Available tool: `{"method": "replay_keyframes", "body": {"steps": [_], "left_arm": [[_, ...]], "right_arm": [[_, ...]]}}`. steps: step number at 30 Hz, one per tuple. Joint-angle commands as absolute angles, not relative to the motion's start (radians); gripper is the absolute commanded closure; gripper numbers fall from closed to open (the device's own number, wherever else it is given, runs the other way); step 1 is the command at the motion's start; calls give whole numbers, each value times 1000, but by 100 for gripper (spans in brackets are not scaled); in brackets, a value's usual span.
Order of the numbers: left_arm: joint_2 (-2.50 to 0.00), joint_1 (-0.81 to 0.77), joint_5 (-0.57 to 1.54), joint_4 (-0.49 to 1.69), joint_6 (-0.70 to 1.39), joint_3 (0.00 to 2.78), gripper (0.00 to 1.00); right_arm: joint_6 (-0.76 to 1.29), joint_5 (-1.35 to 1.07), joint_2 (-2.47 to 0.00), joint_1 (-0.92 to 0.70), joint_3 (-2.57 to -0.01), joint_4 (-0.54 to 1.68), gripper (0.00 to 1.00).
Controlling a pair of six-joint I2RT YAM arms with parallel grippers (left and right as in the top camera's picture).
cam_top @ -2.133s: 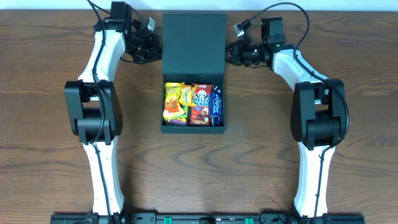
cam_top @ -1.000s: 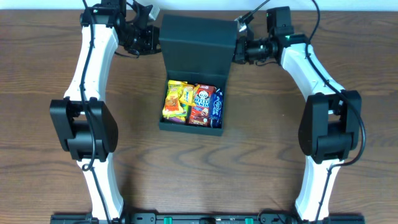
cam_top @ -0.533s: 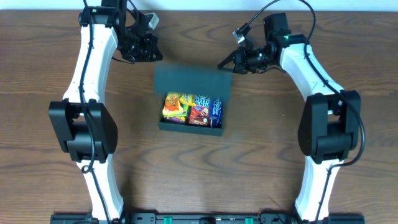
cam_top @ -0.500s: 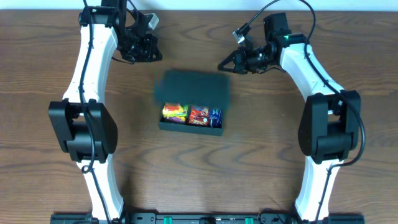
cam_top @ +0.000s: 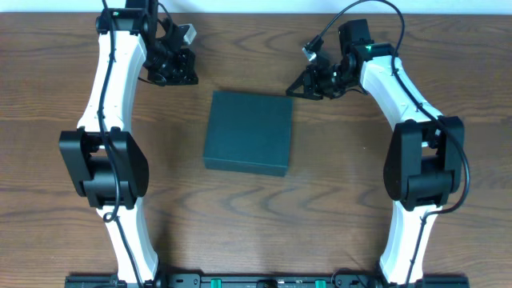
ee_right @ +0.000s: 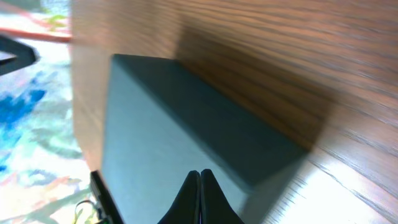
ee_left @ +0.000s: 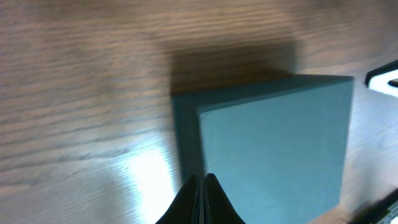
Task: Pack container
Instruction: 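Lower the lid with both grippers to close the box, then release the lid and lift both grippers away from the box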
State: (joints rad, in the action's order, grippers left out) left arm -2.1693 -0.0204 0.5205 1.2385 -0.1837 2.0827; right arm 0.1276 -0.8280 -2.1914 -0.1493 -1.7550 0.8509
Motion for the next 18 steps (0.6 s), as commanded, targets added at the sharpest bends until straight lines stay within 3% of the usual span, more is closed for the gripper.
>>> {"method": "replay_keyframes", "body": {"steps": [1, 7, 18], "left_arm": [[-2141, 3, 476, 1246, -168, 2081, 94], [-2141, 30, 472, 1194, -141, 1900, 94], [-2141, -8, 622, 1097, -82, 1631, 94]], "right_arm": [[216, -710, -2163, -133, -1760, 868, 99], [292, -552, -2163, -121, -1760, 939, 99], [291, -546, -2164, -138, -1760, 950, 99]]}}
